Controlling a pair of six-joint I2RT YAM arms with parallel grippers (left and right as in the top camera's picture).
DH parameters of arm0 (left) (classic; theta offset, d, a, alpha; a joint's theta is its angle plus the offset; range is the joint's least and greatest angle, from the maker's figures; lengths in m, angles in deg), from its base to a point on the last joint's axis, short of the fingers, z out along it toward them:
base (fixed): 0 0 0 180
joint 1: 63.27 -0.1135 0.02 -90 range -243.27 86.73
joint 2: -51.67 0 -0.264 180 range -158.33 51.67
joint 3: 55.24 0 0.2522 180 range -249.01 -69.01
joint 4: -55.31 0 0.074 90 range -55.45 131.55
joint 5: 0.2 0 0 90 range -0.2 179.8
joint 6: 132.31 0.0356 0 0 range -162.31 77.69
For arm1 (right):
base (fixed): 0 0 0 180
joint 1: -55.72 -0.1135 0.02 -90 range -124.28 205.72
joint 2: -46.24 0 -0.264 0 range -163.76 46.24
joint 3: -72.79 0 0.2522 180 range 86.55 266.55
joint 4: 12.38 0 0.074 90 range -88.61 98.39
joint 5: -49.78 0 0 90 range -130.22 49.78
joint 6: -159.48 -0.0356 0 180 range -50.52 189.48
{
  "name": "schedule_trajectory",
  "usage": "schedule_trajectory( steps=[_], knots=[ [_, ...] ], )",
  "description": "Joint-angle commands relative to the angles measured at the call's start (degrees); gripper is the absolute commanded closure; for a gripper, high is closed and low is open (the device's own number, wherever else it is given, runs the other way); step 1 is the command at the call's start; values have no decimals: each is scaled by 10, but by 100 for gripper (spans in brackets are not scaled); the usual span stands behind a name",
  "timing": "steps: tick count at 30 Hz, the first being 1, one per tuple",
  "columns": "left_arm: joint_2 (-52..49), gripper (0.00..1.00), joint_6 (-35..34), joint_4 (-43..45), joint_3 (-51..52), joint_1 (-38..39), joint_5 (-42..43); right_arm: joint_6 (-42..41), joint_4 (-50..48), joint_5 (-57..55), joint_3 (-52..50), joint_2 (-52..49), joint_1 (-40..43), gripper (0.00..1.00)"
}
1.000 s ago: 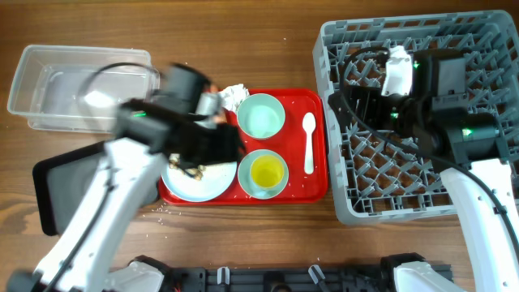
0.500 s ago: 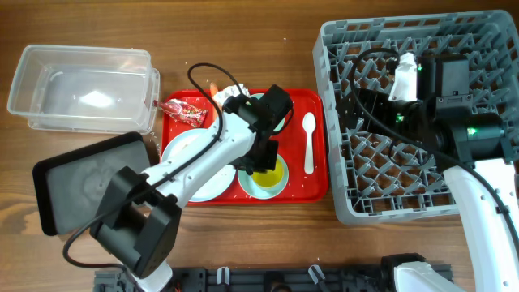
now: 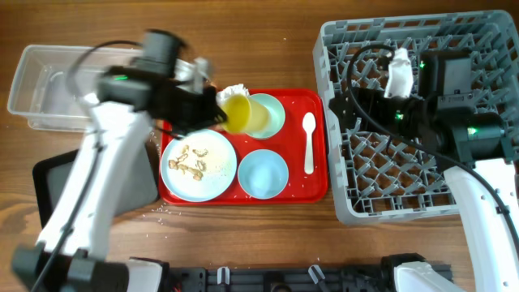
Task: Sort waste into correct bins and load items into the dishwasher rack
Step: 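Lift the yellow cup and hand it to the right gripper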
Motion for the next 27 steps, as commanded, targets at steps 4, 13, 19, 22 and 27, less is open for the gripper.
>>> schedule_trajectory(
  steps=[4, 13, 19, 22, 27],
  knots=[
    [31, 96, 24, 16, -10, -186, 460, 104, -111, 353, 14, 0, -16, 18],
    [31, 96, 24, -43, -10, -120, 515, 87, -244, 329, 14, -21, -105, 0],
    [31, 96, 24, -43, -10, -75, 508, 87, -290, 410, 14, -40, -106, 0],
    [31, 96, 24, -43, -10, -67, 479, 87, -292, 418, 14, -42, -109, 7],
    [31, 96, 24, -26, -10, -66, 475, 86, -294, 419, 14, -42, -134, 44]
  ],
)
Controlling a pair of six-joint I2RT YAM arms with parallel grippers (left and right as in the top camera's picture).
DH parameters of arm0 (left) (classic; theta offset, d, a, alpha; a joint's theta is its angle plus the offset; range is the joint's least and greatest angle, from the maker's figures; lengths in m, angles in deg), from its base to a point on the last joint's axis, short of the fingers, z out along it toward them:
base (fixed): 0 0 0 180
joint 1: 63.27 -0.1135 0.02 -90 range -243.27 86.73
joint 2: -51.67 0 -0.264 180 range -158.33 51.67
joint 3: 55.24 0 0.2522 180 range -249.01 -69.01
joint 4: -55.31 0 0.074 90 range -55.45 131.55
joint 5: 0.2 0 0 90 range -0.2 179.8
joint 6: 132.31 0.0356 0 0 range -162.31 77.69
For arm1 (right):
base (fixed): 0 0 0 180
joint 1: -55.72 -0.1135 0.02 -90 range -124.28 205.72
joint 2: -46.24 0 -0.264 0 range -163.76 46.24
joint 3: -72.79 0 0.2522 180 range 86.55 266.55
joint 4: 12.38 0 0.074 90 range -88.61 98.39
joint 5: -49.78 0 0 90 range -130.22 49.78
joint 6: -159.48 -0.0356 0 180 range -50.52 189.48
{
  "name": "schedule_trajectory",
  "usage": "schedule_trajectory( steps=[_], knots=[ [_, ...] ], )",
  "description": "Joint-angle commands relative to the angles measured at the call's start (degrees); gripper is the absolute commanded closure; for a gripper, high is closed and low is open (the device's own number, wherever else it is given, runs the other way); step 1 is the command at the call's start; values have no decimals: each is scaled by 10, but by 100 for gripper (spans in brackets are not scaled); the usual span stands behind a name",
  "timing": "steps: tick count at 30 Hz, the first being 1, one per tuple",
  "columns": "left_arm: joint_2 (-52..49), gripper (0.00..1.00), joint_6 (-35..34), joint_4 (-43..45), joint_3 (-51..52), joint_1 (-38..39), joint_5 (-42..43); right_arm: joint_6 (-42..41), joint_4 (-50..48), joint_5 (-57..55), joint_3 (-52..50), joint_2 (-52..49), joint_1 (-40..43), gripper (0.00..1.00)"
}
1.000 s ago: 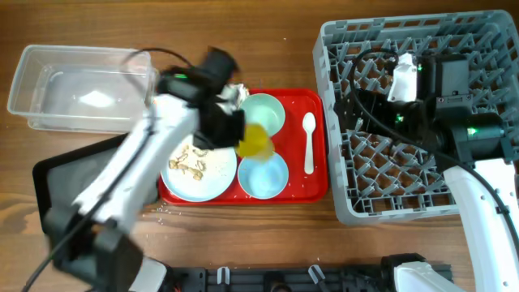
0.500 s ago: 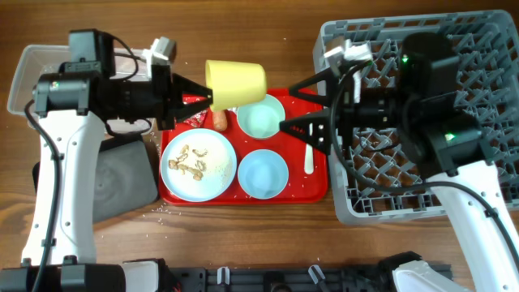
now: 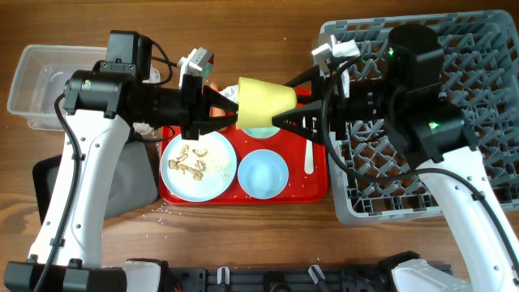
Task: Sort waste into correct bins and load items into the dishwasher rack
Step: 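Lift the yellow cup and hand it to the right gripper, then place the yellow cup upside down in the rack with the right gripper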
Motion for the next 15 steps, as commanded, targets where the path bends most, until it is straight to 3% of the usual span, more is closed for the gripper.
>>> schedule_trajectory(
  steps=[1, 5, 6, 7, 8, 10, 15],
  knots=[
    [0, 96, 11, 21, -4, 2, -2, 3, -2, 26, 11, -7, -26, 44],
    [0, 96, 7, 35, -4, 2, -12, 3, -2, 36, 11, -7, -46, 48],
    [0, 96, 7, 35, -4, 2, -12, 4, -2, 36, 11, -7, -46, 53],
    [0, 86, 7, 35, -4, 2, -14, 4, -3, 35, 11, -7, -45, 55],
    [0, 64, 7, 35, -4, 2, -16, 4, -3, 31, 11, -7, -42, 54],
    [0, 2, 7, 35, -4, 1, -47, 4, 0, 15, 11, -1, -25, 53],
    [0, 0, 7, 35, -4, -25, -113, 1, 85, -109, 11, 46, 64, 53]
  ],
)
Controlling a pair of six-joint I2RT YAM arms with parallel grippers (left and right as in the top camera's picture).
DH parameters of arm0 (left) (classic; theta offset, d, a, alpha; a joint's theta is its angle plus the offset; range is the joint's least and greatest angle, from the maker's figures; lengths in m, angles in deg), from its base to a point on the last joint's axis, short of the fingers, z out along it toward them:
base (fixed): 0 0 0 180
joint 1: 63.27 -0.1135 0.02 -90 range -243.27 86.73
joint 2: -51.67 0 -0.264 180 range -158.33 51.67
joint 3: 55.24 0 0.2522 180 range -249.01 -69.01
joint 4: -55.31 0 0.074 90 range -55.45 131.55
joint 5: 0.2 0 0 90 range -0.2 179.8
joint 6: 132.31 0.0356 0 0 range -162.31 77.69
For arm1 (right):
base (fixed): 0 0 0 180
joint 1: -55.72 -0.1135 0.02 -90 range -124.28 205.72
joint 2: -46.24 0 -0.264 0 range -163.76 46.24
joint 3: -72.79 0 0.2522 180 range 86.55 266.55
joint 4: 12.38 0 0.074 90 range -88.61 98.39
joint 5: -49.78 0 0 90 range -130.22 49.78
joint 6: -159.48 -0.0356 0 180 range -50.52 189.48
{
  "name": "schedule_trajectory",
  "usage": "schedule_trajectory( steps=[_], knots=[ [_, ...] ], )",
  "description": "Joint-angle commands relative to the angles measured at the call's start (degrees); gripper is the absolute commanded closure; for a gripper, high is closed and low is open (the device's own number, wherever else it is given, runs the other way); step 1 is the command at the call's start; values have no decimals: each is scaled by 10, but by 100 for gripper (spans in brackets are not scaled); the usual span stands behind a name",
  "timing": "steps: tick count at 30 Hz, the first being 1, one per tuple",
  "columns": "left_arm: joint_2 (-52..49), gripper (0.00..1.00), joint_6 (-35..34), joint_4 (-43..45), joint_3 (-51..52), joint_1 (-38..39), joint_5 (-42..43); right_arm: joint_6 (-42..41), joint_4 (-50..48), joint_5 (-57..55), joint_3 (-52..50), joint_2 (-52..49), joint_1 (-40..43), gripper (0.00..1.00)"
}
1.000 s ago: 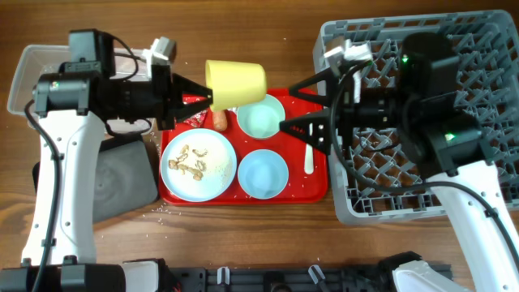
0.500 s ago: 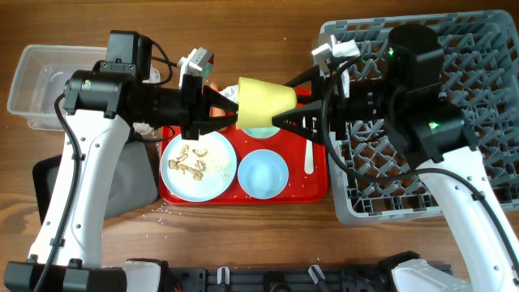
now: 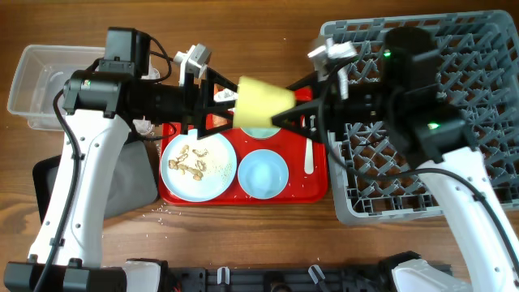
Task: Sort waste into correct bins and load items into the dishwasher rack
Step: 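Place the yellow cup upside down in the rack with the right gripper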
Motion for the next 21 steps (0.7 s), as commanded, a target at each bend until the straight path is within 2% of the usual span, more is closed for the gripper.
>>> schedule_trajectory(
  steps=[1, 4, 6, 8, 11, 16, 18, 20, 21],
  knots=[
    [1, 0, 5, 2, -4, -30, -55, -7, 84, -143, 11, 56, 75, 53],
    [1, 0, 5, 2, -4, -63, -60, -55, 243, -386, 11, 89, 134, 53],
    [1, 0, 6, 2, -4, -75, -64, -94, 332, -514, 11, 89, 147, 53],
    [1, 0, 6, 2, -4, -80, -80, -123, 417, -596, 11, 72, 146, 53],
    [1, 0, 6, 2, -4, -80, -101, -135, 485, -612, 11, 22, 146, 53],
    [1, 0, 6, -1, -4, -80, -102, -158, 480, -655, 11, -78, 146, 53],
    [1, 0, 6, -3, -4, -79, -102, -138, 474, -620, 11, -118, 146, 44],
    [1, 0, 6, -3, -4, -80, -102, -131, 475, -612, 11, -149, 146, 23],
    [1, 0, 6, -3, -4, -79, -102, -131, 468, -611, 11, -151, 146, 20]
  ],
)
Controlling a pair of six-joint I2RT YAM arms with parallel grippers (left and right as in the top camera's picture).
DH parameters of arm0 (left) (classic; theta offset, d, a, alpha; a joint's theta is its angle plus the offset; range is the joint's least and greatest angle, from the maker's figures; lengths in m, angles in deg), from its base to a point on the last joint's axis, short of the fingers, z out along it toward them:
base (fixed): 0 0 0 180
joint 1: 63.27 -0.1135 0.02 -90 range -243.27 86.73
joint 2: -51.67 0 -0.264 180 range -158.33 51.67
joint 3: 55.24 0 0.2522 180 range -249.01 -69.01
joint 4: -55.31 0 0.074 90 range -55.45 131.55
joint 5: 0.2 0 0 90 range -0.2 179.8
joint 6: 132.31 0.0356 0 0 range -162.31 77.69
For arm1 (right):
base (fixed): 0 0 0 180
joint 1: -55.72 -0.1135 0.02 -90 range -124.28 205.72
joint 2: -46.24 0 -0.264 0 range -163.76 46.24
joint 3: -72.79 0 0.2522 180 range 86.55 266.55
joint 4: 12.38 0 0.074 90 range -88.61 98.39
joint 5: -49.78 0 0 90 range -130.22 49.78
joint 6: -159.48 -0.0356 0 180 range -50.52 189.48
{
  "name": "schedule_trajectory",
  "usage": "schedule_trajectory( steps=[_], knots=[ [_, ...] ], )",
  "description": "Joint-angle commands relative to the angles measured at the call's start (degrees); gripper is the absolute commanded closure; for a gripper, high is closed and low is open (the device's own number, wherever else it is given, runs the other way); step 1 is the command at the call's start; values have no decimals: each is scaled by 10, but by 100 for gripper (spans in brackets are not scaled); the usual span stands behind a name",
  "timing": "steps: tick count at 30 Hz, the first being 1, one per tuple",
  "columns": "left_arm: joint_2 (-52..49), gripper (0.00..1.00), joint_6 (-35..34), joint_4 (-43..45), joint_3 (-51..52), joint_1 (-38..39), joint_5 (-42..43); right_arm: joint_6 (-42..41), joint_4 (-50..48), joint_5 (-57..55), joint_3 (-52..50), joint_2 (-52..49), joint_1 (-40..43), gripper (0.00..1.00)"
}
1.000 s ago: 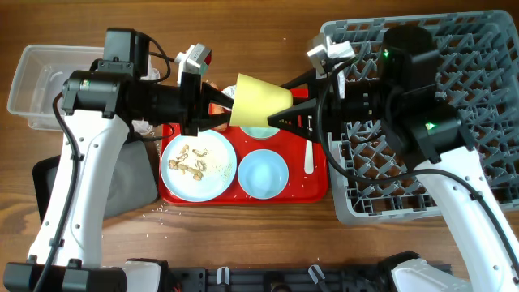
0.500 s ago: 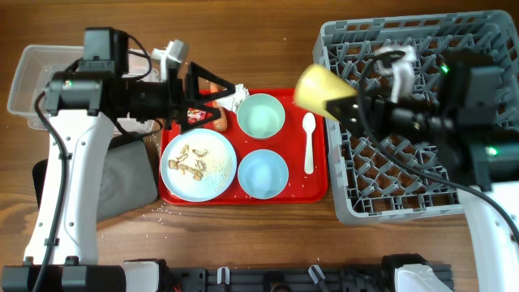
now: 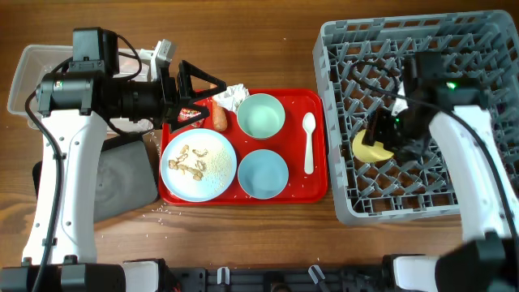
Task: Sort waste into correct bins and load items into the dishwasher rack
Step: 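Place the yellow cup upside down in the rack with the right gripper, then grasp the light-green bowl with the right gripper and move it to the rack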
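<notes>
A yellow cup (image 3: 366, 149) lies on its side in the left part of the grey dishwasher rack (image 3: 422, 207). My right gripper (image 3: 387, 135) is down in the rack, shut on the cup. My left gripper (image 3: 201, 95) is open and holds nothing, hovering over the back left corner of the red tray (image 3: 318, 193). On the tray are a plate with food scraps (image 3: 199, 162), a blue bowl (image 3: 263, 173), a green bowl (image 3: 259, 115), a white spoon (image 3: 308, 142), a crumpled napkin (image 3: 231, 96) and an orange piece of food (image 3: 220, 119).
A clear plastic bin (image 3: 28, 85) stands at the back left, partly under the left arm. A black bin (image 3: 122, 182) sits left of the tray. Crumbs lie on the wooden table near the tray's front left corner.
The right gripper has moved from above the tray into the rack with the yellow cup. The left gripper, open, has moved back to the left.
The left gripper held the yellow cup tilted over the green bowl while the right was over the rack. Then both grippers met at the cup above the tray. The left opened, the right kept the cup, and the cup is now in the rack.
</notes>
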Motion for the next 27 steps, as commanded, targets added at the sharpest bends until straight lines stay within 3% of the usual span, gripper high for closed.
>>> schedule_trajectory(
  steps=[1, 5, 8, 10, 13, 15, 17, 20, 23, 27],
  knots=[
    [1, 0, 6, 0, -4, -2, -3, 6, -20, 7, 3, -16, 0, 19],
    [1, 0, 6, -1, -4, -3, -44, 8, -73, 17, 33, 45, -18, 18],
    [6, 9, 6, -1, -5, -7, -74, 78, -175, 148, 41, 119, -64, 23],
    [20, 4, -15, -22, -20, -32, -148, 50, -235, 193, 41, 126, -116, 28],
    [38, 3, -46, -69, -66, -84, -287, -12, -265, 166, 40, 80, -186, 32],
    [63, 0, -53, -96, -100, -133, -429, -70, -265, 51, 40, -2, -234, 31],
    [84, 0, -53, -101, -101, -160, -488, -117, -269, -15, 40, -77, -243, 31],
    [99, 0, -53, -123, -101, -184, -577, -111, -316, -5, 40, -184, -243, 36],
    [99, 0, -53, -123, -101, -186, -584, -112, -348, -3, 40, -246, -243, 48],
    [99, 0, -53, -119, -101, -186, -584, -112, -374, 11, 40, -285, -243, 83]
  ],
)
